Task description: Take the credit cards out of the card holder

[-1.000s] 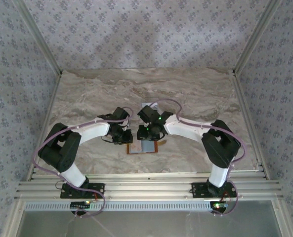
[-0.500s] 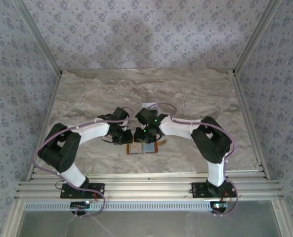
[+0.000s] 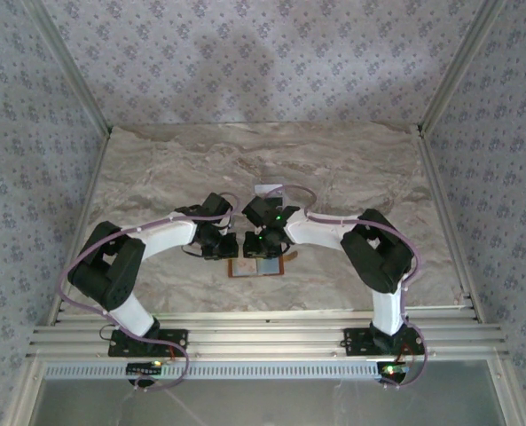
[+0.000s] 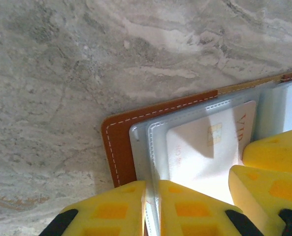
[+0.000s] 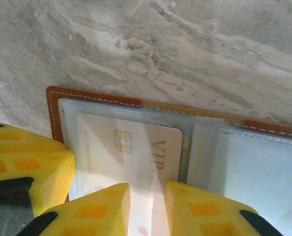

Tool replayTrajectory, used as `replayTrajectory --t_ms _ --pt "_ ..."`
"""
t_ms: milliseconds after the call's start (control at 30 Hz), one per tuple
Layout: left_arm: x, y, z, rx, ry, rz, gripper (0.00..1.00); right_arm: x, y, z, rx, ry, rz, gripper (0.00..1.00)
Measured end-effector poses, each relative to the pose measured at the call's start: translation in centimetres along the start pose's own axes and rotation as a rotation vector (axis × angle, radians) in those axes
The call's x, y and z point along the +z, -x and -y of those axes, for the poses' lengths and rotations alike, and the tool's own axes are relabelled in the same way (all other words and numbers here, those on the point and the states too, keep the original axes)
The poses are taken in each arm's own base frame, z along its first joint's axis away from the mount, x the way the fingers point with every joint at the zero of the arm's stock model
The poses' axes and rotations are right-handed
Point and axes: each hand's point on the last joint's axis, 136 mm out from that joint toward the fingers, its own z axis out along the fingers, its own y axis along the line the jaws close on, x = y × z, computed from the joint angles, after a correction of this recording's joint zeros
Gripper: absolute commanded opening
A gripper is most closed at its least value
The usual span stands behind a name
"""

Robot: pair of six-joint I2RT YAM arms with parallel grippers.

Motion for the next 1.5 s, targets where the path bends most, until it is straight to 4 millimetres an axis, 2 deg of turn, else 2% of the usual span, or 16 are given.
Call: replayTrajectory --t_ms 400,600,900,1167,1367,1500 --pt "0.0 0.0 0.0 -0.001 0.002 -0.002 0.15 -0.3 -0.2 0.4 -0.015 -0.049 0.008 0.27" --pt "-0.4 -0.1 -0.4 -0.006 0.027 -0.006 0.14 -1.3 -0.3 0.3 -0.015 -0.051 0.012 0.27" --pt "-1.7 0.6 1.6 0.021 -0.012 0.019 0.10 -2.6 0.4 0.1 -0.005 -0.019 0.041 0.27" --pt "-1.1 0.3 2.4 0.030 -0.047 -0.006 0.09 -2.0 -0.3 1.3 0.013 -0.018 0.013 0.24" --pt "0.5 0.0 1.6 0.020 -0.022 -0.044 0.08 -1.9 -0.4 0.7 0.009 0.013 0.007 0.24" --pt "0.6 0.1 1.6 0.031 -0.022 -0.043 0.07 -2.0 -0.2 0.3 0.006 0.031 0.009 0.24"
